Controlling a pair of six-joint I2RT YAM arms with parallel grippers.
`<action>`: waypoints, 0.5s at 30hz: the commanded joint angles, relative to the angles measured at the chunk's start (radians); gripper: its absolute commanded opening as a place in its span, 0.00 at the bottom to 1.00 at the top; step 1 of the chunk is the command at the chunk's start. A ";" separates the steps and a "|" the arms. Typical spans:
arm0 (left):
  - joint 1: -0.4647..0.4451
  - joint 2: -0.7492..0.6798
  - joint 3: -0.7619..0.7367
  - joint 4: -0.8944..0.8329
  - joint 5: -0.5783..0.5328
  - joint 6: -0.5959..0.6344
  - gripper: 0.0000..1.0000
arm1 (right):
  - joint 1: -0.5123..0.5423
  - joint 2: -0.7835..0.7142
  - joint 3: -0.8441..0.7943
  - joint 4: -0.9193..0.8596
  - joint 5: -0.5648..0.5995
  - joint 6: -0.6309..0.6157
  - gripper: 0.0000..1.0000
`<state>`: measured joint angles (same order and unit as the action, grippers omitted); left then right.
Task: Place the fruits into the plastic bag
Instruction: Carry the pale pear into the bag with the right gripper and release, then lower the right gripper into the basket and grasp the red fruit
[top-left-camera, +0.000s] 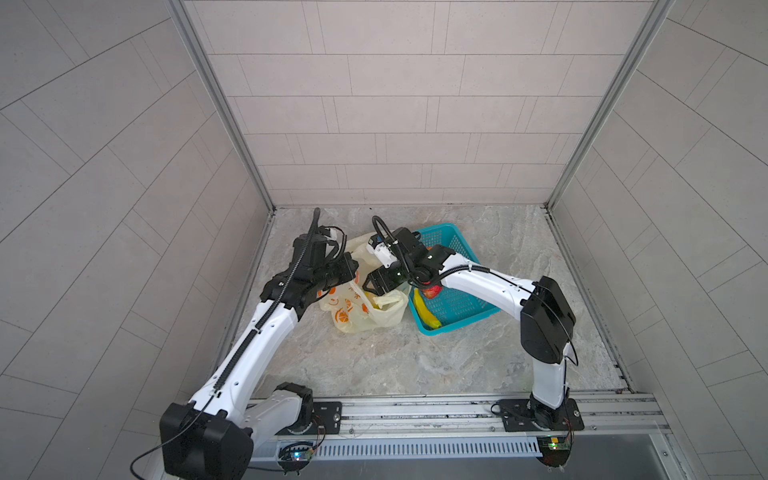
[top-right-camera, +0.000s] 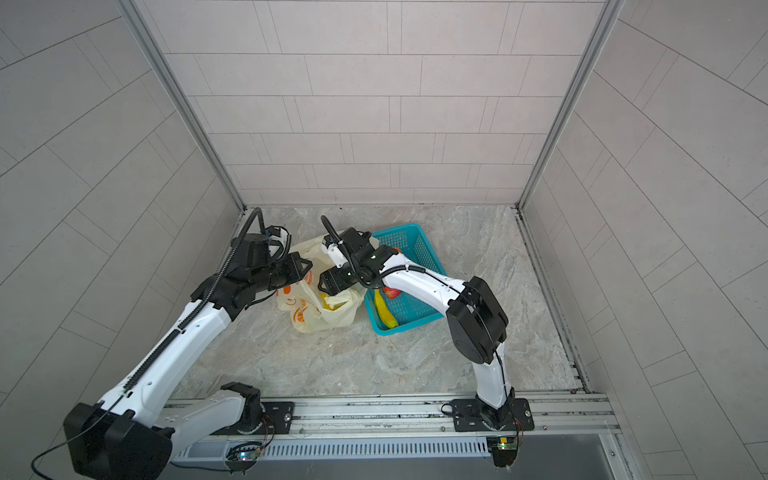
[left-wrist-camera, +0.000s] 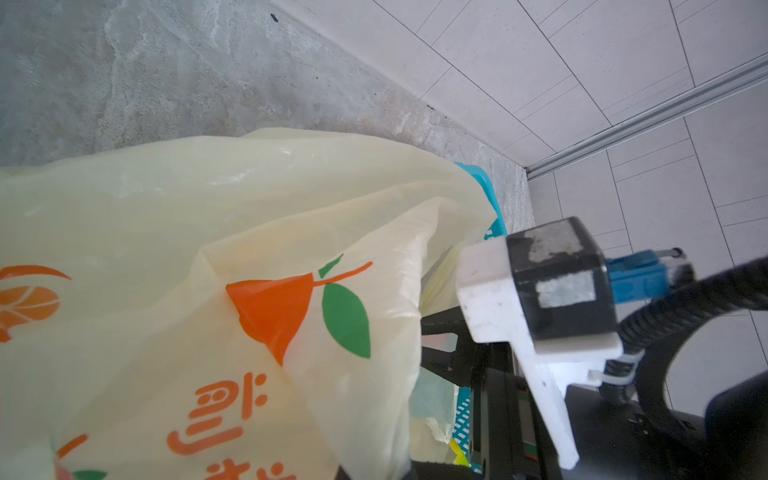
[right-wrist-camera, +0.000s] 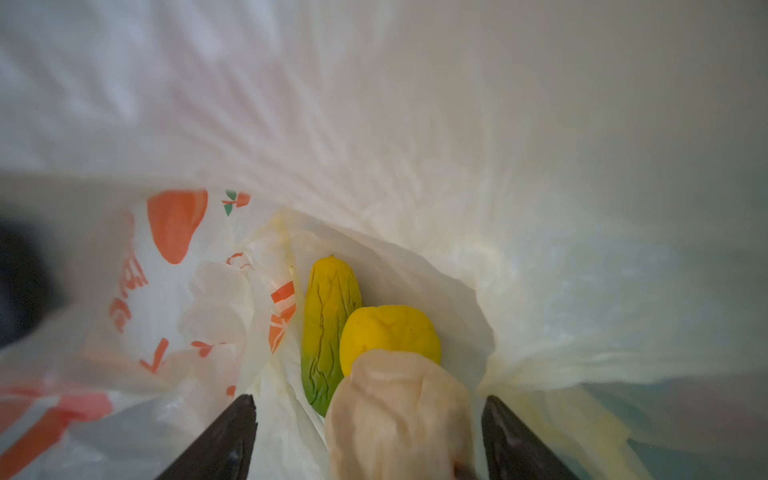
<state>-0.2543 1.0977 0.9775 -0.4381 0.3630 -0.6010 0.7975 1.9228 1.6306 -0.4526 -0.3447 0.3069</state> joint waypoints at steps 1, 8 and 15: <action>0.003 -0.005 -0.013 -0.017 -0.028 0.018 0.00 | -0.009 -0.084 -0.028 -0.029 0.077 -0.029 0.82; 0.004 -0.003 -0.013 -0.031 -0.059 0.024 0.00 | -0.069 -0.254 -0.147 -0.032 0.286 -0.013 0.82; 0.004 0.010 -0.010 -0.018 -0.046 0.039 0.00 | -0.198 -0.457 -0.352 -0.036 0.526 0.153 0.82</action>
<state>-0.2543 1.1030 0.9756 -0.4606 0.3206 -0.5850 0.6518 1.5192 1.3457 -0.4725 0.0456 0.3618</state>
